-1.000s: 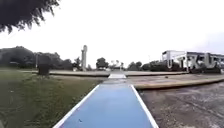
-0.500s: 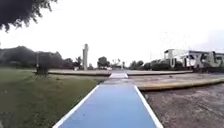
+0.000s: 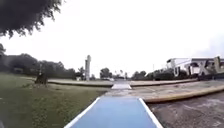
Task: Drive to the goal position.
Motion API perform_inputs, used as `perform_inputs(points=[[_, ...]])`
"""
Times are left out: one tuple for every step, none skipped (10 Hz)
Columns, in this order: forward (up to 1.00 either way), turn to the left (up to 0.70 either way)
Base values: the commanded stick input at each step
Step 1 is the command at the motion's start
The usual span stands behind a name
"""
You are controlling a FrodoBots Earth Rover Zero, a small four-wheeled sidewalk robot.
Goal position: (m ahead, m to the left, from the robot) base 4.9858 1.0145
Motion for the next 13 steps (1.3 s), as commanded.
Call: perform_inputs(points=[[0.50,0.00],[0.50,0.00],[0.50,0.00],[0.50,0.00],[0.50,0.00],[0.50,0.00],[0.50,0.00],[0.50,0.00],[0.50,0.00],[0.50,0.00],[0.50,0.00],[0.50,0.00],[0.50,-0.30]])
